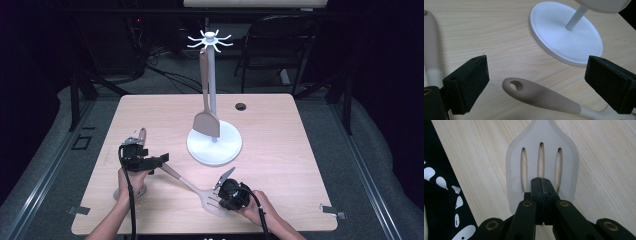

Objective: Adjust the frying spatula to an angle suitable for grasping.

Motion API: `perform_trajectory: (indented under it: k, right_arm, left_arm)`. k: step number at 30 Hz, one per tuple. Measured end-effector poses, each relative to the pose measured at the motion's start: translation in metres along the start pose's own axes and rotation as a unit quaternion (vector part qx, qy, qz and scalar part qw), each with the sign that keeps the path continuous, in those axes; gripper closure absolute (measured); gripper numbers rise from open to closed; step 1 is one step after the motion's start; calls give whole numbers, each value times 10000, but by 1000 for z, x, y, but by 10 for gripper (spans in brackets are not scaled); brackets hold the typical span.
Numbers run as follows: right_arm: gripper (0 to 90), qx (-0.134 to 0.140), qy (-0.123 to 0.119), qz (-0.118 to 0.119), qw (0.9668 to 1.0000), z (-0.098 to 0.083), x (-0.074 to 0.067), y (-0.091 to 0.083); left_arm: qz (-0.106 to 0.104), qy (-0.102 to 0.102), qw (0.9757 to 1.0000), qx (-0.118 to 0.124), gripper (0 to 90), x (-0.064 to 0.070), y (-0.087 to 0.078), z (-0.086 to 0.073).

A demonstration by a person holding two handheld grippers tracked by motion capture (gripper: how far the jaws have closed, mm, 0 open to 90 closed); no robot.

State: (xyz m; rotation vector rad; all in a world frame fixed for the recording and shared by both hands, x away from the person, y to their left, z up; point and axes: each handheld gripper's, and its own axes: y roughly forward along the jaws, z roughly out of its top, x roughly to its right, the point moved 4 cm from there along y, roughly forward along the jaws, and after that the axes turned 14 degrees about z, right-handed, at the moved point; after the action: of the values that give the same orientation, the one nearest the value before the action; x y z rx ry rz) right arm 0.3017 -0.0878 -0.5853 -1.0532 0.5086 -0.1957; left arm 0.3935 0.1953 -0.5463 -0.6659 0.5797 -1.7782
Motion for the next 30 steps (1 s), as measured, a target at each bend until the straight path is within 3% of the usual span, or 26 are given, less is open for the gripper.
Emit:
perform_trajectory:
  k: [5,10,16,21,24,30]
  right_arm:
    - [900,134,97,14,9999,-1,0,1]
    - [900,70,29,-83,9999,0,0,1]
    - [900,36,-17,-98,9999,0,0,1]
    - [900,40,-2,-73,10000,0,0,1]
    - [900,32,-8,-69,10000,0,0,1]
    - [900,34,-4,-92,10000,0,0,1]
  left_arm:
    - [136,-35,9999,-70,79,0,2,-3]
    - [199,-79,9996,-209,113,2,6,-8]
    - [120,-174,9992,-345,212,6,11,-12]
    - [264,-115,9989,-374,270,7,14,-14]
    - [295,-206,9985,-406,363,4,15,-15]
    - [412,-254,9972,-566,329,10,19,-17]
